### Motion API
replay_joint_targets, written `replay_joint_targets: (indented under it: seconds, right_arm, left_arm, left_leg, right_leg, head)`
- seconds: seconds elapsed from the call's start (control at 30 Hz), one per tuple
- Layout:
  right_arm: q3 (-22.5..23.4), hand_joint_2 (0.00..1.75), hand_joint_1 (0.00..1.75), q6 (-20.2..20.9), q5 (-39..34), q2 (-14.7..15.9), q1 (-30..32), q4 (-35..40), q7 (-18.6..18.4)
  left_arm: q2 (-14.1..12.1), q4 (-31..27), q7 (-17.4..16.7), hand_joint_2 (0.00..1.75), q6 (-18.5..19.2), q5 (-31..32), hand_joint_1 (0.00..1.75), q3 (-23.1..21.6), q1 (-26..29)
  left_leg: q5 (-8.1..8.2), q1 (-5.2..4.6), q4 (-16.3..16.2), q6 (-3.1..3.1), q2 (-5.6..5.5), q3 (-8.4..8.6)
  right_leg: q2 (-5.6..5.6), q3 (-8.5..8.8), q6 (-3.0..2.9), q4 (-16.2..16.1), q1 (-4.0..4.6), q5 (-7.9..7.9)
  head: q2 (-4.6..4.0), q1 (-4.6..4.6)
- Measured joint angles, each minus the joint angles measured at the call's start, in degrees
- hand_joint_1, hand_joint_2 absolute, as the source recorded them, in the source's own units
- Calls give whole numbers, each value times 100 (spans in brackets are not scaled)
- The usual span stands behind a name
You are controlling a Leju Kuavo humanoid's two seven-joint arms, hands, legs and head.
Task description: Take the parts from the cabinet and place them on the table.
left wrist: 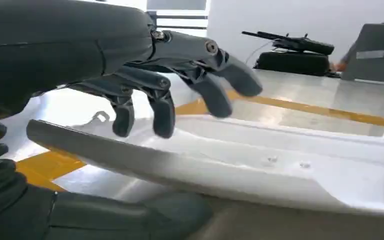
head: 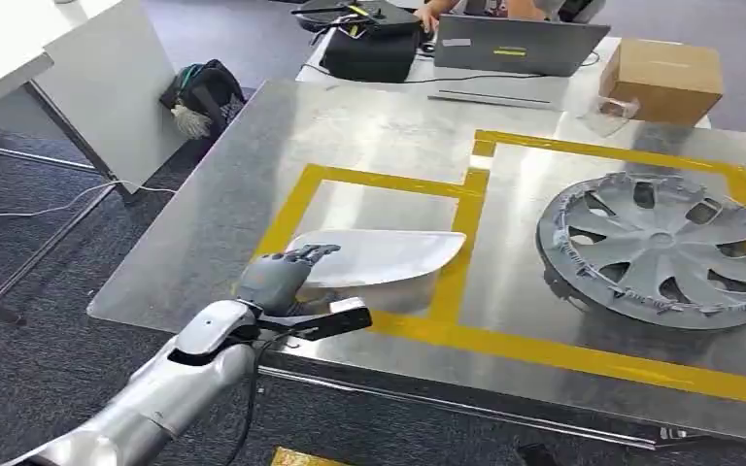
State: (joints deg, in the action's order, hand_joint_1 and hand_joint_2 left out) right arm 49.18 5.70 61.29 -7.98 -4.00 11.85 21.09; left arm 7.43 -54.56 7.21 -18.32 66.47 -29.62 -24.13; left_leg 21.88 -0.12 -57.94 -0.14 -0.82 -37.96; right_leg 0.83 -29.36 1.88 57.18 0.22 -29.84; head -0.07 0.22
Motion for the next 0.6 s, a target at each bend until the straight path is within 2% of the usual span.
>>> replay_joint_targets:
  seconds: [0.23, 0.4, 0.53, 0.6]
  right_arm:
    - [-2, 0, 0, -24, -31, 0, 4, 0, -18]
    - [4, 0, 0, -63, -140, 0, 65, 0, -2]
    - [26, 0, 0, -94, -234, 0, 145, 0, 50]
    - [52, 0, 0, -98, -262, 2, 174, 0, 79]
  left_arm:
    - [76, 179, -41, 0, -114, 6, 0, -79, -36]
    - [59, -57, 536, 0, -260, -916, 0, 116, 250]
    - [-74, -742, 924, 0, -443, -1605, 0, 404, 696]
    - [-151, -1113, 1074, 0, -525, -1896, 0, 578, 930]
  left_leg:
    - [1, 7, 8, 6, 1, 47]
    - [27, -20, 4, 38, 1, 73]
    - [48, -63, -5, 96, 1, 82]
    - [27, -33, 69, 127, 9, 119]
  right_leg:
    - [1, -9, 15, -3, 5, 0]
    - [4, 69, 48, -7, -18, -15]
    - [6, 78, 105, -9, -57, -26]
    - [12, 107, 135, -27, -50, -37]
  head:
    - [0, -2]
    - [0, -4]
    - [0, -7]
    - [0, -11]
